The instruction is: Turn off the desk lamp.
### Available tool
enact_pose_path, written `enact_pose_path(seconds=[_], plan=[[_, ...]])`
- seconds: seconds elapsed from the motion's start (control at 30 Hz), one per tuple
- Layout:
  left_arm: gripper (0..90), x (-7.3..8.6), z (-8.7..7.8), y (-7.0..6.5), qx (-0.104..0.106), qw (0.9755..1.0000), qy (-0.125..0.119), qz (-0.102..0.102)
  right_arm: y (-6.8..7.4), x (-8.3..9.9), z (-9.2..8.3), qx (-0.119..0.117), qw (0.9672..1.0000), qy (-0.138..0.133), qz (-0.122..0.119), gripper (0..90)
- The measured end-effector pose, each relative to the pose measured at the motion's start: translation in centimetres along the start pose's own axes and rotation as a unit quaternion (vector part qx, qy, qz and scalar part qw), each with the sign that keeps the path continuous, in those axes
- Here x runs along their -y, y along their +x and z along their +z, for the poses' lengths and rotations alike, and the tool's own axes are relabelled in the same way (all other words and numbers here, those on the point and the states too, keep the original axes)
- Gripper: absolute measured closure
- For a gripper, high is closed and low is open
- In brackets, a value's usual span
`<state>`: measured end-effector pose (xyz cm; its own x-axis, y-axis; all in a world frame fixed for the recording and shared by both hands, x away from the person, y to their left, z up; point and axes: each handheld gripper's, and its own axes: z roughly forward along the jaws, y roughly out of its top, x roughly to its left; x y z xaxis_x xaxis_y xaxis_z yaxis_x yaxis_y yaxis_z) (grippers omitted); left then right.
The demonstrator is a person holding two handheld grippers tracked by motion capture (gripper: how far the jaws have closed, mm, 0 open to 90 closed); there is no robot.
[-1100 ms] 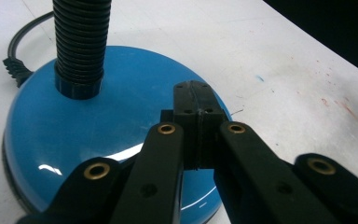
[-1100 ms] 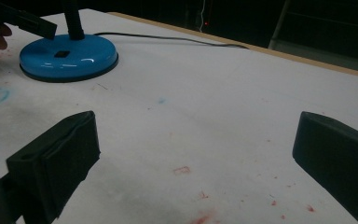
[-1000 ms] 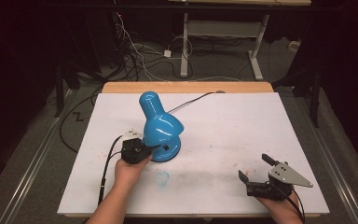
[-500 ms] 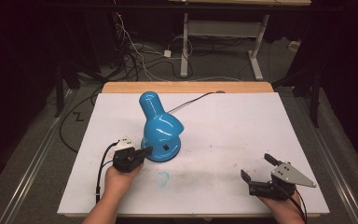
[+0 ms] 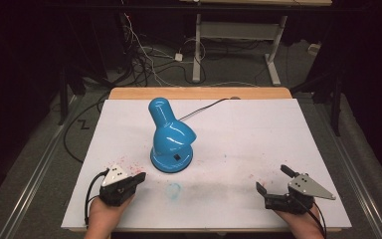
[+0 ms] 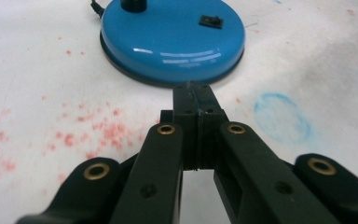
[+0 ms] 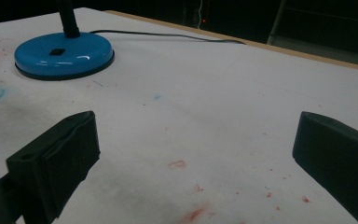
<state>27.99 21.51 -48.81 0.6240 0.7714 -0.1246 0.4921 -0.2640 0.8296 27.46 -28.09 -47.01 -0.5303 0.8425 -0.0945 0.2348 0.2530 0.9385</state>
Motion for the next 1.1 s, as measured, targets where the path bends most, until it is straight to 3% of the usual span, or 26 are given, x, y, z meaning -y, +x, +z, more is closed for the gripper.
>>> enact_pose_path(seconds=[0.03, 0.1, 0.33, 0.6, 0.73, 0.87, 0.9, 1.0, 1.1], plan=[[87.9, 0.0, -0.1, -0.1, 0.011, 0.9999, 0.005, 0.005, 0.0, 0.0, 0.0, 0.000, 1.0000, 0.000, 0.000, 1.2], [87.8, -0.2, -0.3, -0.2, 0.011, 0.9998, -0.001, 0.017, 0.1, -0.1, 0.1, 0.001, 1.0000, 0.000, -0.002, 1.2], [87.2, 0.0, 0.0, 0.9, 0.006, 1.0000, 0.006, 0.005, 0.3, -0.1, 0.4, 0.001, 1.0000, 0.004, -0.005, 1.2], [54.7, -0.1, 0.8, 0.8, 0.009, 0.9994, 0.029, 0.016, 0.4, 0.1, 0.3, 0.002, 0.9999, 0.009, -0.006, 1.2], [33.7, 0.0, 1.0, 0.9, 0.016, 0.9993, 0.030, 0.013, 0.3, 0.1, 0.1, 0.003, 1.0000, 0.006, -0.004, 1.3], [13.9, -0.3, 0.8, 0.6, 0.005, 0.9995, 0.024, 0.023, 0.1, 0.1, -0.1, 0.005, 1.0000, 0.004, 0.000, 1.3], [13.4, -0.3, 0.7, 0.5, 0.008, 0.9995, 0.016, 0.025, 0.1, 0.1, -0.1, 0.005, 1.0000, 0.005, -0.001, 1.3], [0.0, -0.5, 0.3, 0.2, 0.014, 0.9994, -0.008, 0.032, 0.1, 0.1, -0.2, 0.005, 1.0000, 0.003, -0.001, 1.3], [0.0, -0.7, -0.2, -0.1, 0.016, 0.9984, -0.041, 0.034, 0.2, 0.2, -0.3, 0.004, 1.0000, 0.003, 0.001, 1.3]])
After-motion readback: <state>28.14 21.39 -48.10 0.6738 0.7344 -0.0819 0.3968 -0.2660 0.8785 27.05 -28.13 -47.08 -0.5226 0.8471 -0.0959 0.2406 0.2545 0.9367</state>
